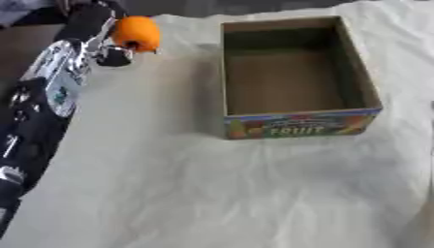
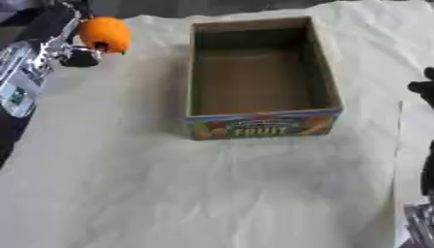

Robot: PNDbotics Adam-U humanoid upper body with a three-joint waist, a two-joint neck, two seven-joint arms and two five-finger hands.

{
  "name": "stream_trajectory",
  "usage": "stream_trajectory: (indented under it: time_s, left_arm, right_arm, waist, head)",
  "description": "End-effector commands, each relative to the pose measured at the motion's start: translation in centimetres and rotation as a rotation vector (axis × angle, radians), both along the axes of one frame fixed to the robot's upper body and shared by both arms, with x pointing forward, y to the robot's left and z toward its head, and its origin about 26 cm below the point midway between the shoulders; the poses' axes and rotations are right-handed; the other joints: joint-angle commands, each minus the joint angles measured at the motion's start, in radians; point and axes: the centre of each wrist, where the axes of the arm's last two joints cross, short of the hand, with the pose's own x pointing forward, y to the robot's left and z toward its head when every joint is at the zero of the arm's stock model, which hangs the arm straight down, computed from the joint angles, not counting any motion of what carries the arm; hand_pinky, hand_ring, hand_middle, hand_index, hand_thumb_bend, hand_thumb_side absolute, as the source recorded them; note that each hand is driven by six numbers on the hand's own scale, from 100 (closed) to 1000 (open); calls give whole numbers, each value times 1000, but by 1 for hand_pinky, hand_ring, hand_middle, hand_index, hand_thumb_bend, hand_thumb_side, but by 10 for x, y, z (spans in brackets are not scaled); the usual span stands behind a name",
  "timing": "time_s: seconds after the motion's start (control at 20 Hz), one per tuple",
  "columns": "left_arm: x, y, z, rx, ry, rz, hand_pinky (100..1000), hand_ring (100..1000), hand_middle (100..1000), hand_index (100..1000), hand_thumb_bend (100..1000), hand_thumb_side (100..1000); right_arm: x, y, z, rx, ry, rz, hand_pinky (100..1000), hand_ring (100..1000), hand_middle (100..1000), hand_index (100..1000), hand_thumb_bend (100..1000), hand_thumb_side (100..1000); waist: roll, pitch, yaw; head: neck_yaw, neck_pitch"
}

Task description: Pick up objects on the table and place them in the box.

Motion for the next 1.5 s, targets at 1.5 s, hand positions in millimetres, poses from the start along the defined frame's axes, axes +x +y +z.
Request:
stream_trajectory:
  time_s: [1.5]
  left_arm:
    - [-70, -179, 14, 91, -245, -401, 410, 539, 633, 626, 100, 148]
  right_arm:
    - [2, 6, 12, 27, -38, 61, 859, 743, 591, 776, 100, 973]
  waist:
    - [-5, -44, -16]
  head:
    - [48, 50]
